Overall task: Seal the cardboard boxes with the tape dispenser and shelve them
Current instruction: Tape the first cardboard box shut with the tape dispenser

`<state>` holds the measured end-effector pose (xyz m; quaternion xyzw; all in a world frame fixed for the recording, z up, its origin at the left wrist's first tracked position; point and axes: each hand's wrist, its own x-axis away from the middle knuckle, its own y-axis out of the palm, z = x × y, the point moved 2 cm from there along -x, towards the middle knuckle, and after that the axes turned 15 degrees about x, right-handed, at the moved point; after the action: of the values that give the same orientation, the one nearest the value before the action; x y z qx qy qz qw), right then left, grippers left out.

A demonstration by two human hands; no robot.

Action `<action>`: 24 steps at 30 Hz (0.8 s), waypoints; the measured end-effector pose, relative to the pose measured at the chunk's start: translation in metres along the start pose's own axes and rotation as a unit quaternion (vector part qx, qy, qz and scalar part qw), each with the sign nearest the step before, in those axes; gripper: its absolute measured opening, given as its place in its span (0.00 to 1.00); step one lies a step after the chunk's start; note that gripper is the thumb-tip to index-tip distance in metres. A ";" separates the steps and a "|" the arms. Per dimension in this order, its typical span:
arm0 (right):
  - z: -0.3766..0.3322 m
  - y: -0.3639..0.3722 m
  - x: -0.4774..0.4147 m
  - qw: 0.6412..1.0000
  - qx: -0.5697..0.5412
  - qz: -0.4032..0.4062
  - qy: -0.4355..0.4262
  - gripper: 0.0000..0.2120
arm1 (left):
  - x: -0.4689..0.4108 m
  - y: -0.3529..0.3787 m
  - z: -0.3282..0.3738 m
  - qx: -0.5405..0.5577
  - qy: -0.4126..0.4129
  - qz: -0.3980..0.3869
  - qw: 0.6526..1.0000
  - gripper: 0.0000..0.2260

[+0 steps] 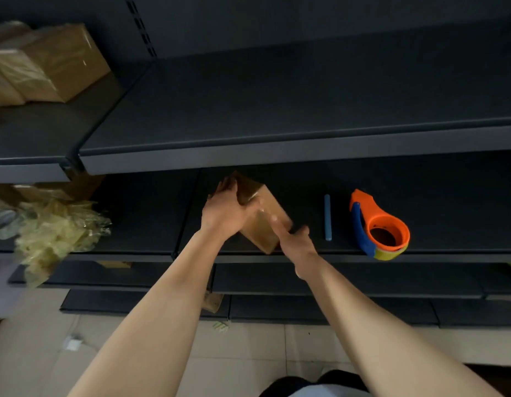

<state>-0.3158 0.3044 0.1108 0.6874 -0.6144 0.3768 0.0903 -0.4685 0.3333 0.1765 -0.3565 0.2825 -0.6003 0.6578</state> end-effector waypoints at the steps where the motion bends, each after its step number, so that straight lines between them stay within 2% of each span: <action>1: -0.004 0.003 -0.001 1.000 -0.031 -0.003 0.001 0.51 | 0.004 -0.002 0.000 0.073 -0.012 0.002 0.997 0.29; 3: -0.011 0.004 -0.001 0.997 -0.081 0.018 0.003 0.52 | 0.013 -0.002 0.000 0.176 -0.027 0.014 0.984 0.26; 5: -0.014 0.001 -0.002 0.996 -0.066 0.059 0.008 0.54 | 0.017 0.000 -0.005 0.222 -0.043 0.011 0.974 0.28; 9: -0.017 -0.005 0.001 0.994 -0.026 0.105 0.005 0.50 | 0.022 0.010 -0.007 0.243 -0.054 -0.016 0.968 0.26; 12: -0.019 -0.011 0.006 0.990 0.044 0.132 -0.007 0.46 | 0.023 0.019 -0.010 0.240 -0.058 0.014 0.969 0.23; 18: -0.010 -0.021 0.004 0.975 0.132 0.163 -0.079 0.38 | 0.017 0.015 -0.030 0.289 -0.069 -0.031 0.954 0.10; 21: -0.009 -0.021 0.001 0.978 0.148 0.127 -0.080 0.40 | 0.013 0.022 -0.039 0.296 -0.092 -0.036 0.950 0.17; 24: -0.008 -0.020 -0.004 0.989 0.089 0.081 -0.086 0.40 | 0.015 0.042 -0.050 0.305 -0.122 -0.040 0.944 0.24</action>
<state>-0.3006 0.3171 0.1204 0.6705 -0.6374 0.3757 -0.0549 -0.4814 0.3130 0.1141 -0.2207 -0.0112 -0.6353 0.7399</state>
